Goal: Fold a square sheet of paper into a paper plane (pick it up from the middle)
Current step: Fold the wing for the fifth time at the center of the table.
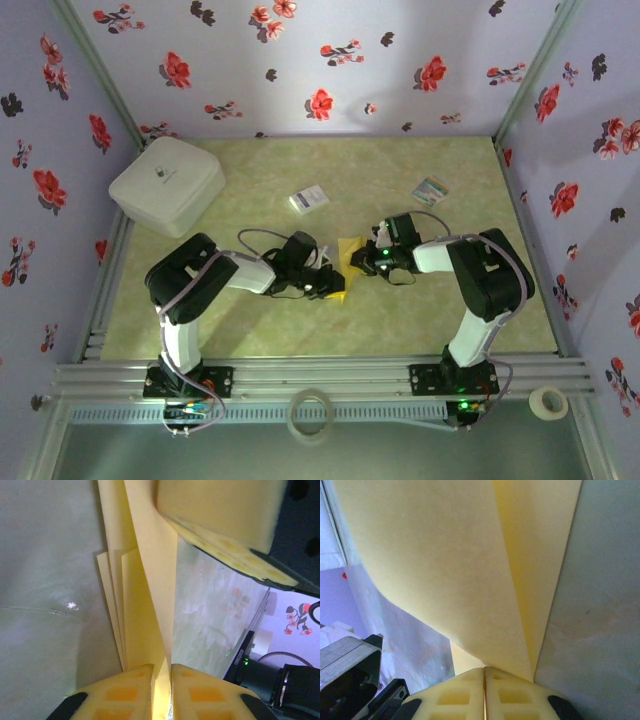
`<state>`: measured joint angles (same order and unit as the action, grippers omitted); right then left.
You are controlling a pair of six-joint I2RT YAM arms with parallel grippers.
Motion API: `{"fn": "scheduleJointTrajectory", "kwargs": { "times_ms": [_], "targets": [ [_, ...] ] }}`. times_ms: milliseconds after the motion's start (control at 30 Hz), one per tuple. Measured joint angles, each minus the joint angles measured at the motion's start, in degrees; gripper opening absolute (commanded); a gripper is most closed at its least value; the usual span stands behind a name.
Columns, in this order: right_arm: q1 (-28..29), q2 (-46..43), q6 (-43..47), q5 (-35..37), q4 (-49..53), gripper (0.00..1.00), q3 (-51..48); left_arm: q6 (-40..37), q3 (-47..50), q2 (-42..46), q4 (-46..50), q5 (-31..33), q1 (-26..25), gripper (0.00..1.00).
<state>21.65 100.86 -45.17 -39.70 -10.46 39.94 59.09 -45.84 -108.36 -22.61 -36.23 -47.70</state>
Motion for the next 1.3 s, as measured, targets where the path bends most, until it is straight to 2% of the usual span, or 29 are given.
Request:
{"fn": "scheduleJointTrajectory", "kwargs": {
  "times_ms": [233, 367, 500, 600, 700, 833, 1133, 1233, 1300],
  "targets": [
    [0.00, 0.00, 0.20, 0.00, 0.00, 0.10, 0.00, -2.54, -1.64, 0.13, 4.90, 1.16, -0.37, 0.06],
    [0.00, 0.00, 0.20, 0.00, 0.00, 0.10, 0.00, -2.73, -1.68, 0.15, 5.35, 1.57, -0.46, 0.04],
    [0.00, 0.00, 0.20, 0.00, 0.02, 0.10, 0.00, -2.73, -1.68, 0.33, 5.73, 1.88, -0.55, 0.04],
    [0.00, 0.00, 0.20, 0.02, 0.02, 0.10, 0.00, -2.71, -1.68, 0.55, 5.97, 2.27, -0.68, 0.11],
    [0.00, 0.00, 0.20, 0.02, 0.04, 0.10, 0.02, -2.73, -1.44, 1.42, 7.26, 2.38, -0.98, 0.13],
    [0.00, 0.00, 0.22, 0.02, 0.07, 0.10, 0.04, -2.93, -1.29, 2.21, 9.07, 2.71, -1.55, 0.12],
    [0.00, 0.00, 0.22, 0.02, 0.07, 0.10, 0.04, -3.82, -1.38, 2.38, 10.49, 3.52, -1.88, 0.03],
    [0.00, 0.00, 0.22, 0.02, 0.09, 0.10, 0.04, -3.85, -1.38, 2.38, 10.51, 3.65, -1.92, 0.05],
    [0.00, 0.00, 0.20, 0.04, 0.13, 0.10, 0.04, -3.85, -1.38, 2.38, 10.49, 3.65, -1.92, 0.10]
  ]
}}
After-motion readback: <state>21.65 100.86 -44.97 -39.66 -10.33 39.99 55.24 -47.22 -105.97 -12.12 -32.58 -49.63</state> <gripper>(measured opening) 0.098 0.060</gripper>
